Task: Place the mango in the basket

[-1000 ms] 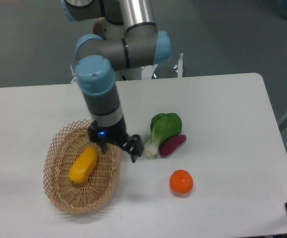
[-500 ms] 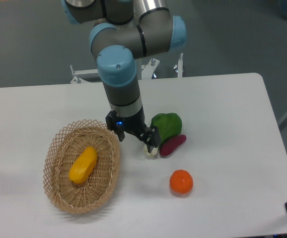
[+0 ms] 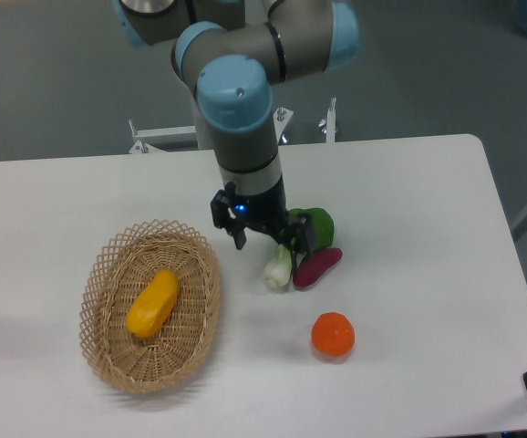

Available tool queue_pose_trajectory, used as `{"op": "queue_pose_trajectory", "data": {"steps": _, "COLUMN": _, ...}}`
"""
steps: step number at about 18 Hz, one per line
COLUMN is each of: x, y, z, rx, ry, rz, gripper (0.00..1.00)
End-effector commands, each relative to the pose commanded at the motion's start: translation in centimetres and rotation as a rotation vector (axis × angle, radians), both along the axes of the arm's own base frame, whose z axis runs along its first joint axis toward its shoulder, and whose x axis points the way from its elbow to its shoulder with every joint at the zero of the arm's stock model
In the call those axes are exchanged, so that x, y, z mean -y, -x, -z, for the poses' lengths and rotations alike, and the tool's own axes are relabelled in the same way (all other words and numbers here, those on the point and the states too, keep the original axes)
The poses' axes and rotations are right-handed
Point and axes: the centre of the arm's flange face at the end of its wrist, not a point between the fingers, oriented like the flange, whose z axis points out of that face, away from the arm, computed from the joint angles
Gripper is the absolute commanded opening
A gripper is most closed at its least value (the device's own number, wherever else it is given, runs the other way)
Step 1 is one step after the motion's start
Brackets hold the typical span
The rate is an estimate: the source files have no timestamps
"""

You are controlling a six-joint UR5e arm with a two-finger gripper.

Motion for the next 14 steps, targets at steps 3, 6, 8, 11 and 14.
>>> {"op": "queue_pose_trajectory", "data": {"steps": 3, "x": 1.7, "y": 1.0, "z": -1.4, "rx": 0.026, "ry": -0.006, "rz": 0.046, "gripper": 1.00}}
{"op": "queue_pose_trajectory", "data": {"steps": 6, "x": 3.5, "y": 2.0, "z": -2.4, "rx": 0.056, "ry": 0.020, "rz": 0.120, "gripper": 1.00}}
{"op": "queue_pose_trajectory", "data": {"steps": 8, "x": 4.5, "y": 2.6, "z": -3.0, "rx": 0.070, "ry": 0.009, "rz": 0.113, "gripper": 1.00}}
{"op": "queue_pose_trajectory", "data": {"steps": 11, "x": 5.4, "y": 3.2, "z": -3.6, "rx": 0.085, "ry": -0.011, "rz": 0.112, "gripper": 1.00}}
{"op": "queue_pose_trajectory", "data": {"steps": 14, "x": 5.5, "y": 3.2, "z": -3.6, "rx": 0.089, "ry": -0.017, "rz": 0.110, "gripper": 1.00}}
